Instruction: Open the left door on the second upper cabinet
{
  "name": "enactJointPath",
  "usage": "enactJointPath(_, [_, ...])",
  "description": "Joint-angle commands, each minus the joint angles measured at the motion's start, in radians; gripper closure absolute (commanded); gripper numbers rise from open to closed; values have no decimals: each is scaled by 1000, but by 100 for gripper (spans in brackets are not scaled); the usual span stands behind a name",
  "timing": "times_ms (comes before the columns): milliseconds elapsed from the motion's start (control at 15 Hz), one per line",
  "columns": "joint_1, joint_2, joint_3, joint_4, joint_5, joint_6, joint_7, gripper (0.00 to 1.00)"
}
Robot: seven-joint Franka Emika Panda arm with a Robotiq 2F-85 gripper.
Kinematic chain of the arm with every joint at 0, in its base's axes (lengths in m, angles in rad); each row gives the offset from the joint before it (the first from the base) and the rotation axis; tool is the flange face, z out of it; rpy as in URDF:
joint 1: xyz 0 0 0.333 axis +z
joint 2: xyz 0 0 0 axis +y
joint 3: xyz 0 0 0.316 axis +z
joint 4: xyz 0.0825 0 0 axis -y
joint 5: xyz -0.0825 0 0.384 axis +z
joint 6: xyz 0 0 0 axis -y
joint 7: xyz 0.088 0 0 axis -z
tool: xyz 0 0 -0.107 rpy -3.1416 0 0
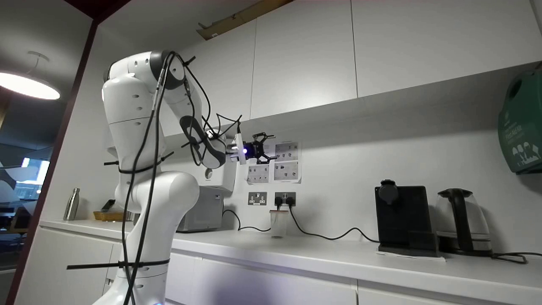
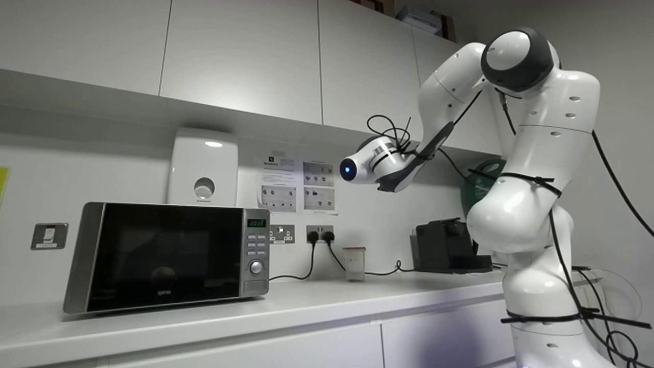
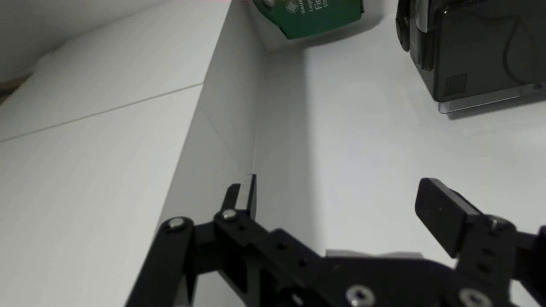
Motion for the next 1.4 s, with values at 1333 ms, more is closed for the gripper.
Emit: enactJointPath(1333, [212, 45, -54, 9, -580, -77, 225, 0])
